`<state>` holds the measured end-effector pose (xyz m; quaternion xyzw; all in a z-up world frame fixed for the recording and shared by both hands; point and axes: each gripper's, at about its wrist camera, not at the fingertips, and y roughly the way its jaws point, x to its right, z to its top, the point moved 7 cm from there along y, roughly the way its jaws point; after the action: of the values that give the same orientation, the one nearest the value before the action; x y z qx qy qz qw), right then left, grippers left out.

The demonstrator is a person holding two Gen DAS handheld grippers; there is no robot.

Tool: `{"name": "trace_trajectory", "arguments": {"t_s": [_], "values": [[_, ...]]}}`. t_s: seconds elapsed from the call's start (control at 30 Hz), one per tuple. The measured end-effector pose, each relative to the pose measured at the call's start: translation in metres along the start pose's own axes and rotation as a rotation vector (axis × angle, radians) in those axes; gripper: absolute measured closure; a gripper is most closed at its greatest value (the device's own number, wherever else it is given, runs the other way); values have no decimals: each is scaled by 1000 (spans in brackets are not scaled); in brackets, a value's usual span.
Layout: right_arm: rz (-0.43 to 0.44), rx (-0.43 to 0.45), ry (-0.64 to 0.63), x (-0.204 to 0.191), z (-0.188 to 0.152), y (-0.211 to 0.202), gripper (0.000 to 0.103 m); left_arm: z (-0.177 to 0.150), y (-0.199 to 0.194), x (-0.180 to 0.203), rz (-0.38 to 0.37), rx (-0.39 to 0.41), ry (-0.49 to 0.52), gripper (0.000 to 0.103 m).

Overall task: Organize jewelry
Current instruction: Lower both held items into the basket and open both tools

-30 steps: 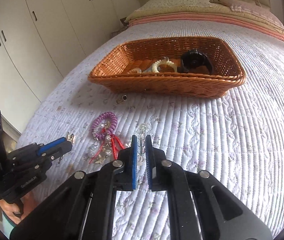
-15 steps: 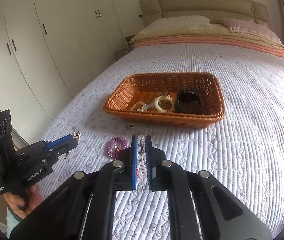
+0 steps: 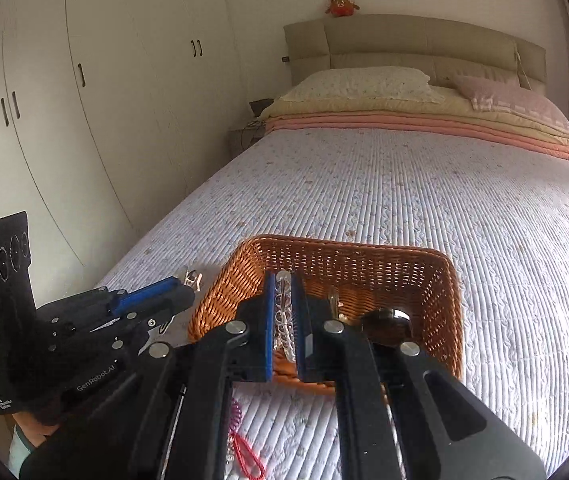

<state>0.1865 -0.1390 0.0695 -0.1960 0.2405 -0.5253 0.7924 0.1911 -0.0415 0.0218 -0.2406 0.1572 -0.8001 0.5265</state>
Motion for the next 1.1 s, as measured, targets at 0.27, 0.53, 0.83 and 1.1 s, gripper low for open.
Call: {"name": "trace_trajectory", "arguments": {"t_s": [0.27, 0.53, 0.83, 1.1], "values": [[-3, -73, 64, 24, -7, 84, 97, -4, 69, -26, -20, -56, -38, 88], [-28, -129, 106, 46, -21, 127, 97, -31, 102, -28, -30, -135, 2, 88], [-62, -139, 87, 46, -32, 129, 96, -37, 105, -26, -8, -148, 21, 82], [-33, -77, 67, 37, -34, 77, 83, -28, 43, -18, -49, -49, 7, 63]]}}
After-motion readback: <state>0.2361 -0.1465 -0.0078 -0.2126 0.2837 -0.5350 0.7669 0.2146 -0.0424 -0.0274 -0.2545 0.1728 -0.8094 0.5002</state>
